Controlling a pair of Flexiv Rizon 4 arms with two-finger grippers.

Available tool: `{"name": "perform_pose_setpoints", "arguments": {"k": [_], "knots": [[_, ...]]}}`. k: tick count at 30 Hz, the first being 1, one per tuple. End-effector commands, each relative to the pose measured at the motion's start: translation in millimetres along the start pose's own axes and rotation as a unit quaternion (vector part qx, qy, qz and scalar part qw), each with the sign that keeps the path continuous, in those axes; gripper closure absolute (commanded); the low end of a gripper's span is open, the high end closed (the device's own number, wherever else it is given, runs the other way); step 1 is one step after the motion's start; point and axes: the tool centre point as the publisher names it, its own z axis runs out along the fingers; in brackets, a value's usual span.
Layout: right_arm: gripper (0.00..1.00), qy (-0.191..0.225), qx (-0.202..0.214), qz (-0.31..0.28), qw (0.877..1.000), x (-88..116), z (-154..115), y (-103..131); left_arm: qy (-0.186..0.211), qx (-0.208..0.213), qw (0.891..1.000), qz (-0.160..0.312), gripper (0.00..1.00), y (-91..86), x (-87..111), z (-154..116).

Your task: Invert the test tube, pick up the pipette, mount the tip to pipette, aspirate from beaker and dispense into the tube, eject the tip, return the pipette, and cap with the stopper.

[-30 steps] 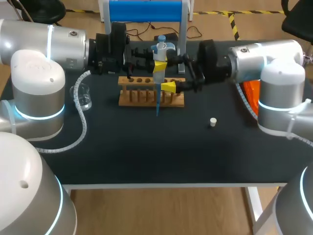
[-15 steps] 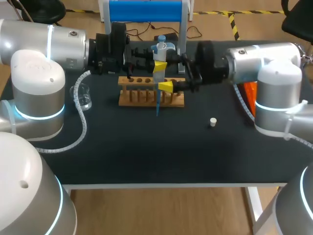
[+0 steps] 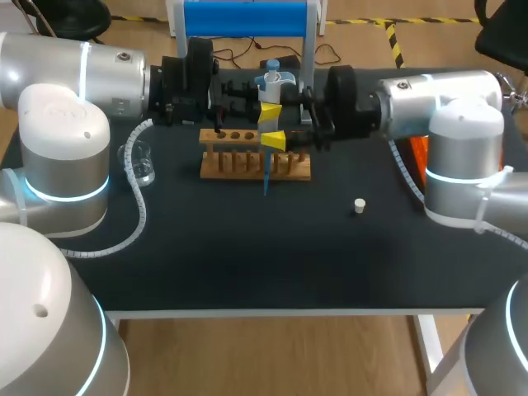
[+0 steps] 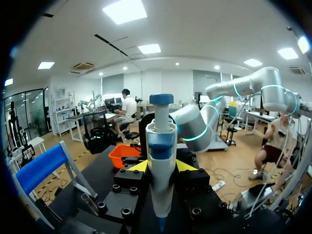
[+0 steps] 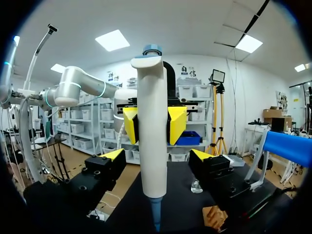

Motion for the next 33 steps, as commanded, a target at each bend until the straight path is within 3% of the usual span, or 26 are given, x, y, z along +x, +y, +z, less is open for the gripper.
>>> {"name": "perform_pose_setpoints", "arguments": {"k": [1,5,29,30,31,33], "knots": [[0.55,0.0,0.0,-0.001,1.0,-0.2,1.0,-0.1,0.001,0.0,1.0,0.0,1.0,0.0,-0.7,-0.1],[0.64,0.001,0.001,-0.003,1.0,-0.5,2.0,0.7,0.001,0.0,1.0,0.0,1.0,0.0,-0.7,-0.1],[0.72,-0.001,0.002,0.0,1.0,2.0,4.5,2.3,0.001,0.0,1.0,0.0,1.0,0.0,-0.7,-0.1],[0.74,-0.001,0.002,0.0,1.0,2.1,4.1,2.4,0.001,0.0,1.0,0.0,1.0,0.0,-0.7,-0.1],[0.87,-0.001,0.001,0.0,1.0,2.2,3.8,2.4,0.001,0.0,1.0,0.0,1.0,0.0,-0.7,-0.1],[1.0,-0.001,0.0,0.001,1.0,2.4,3.3,2.3,0.001,0.0,1.0,0.0,1.0,0.0,-0.7,-0.1]]}}
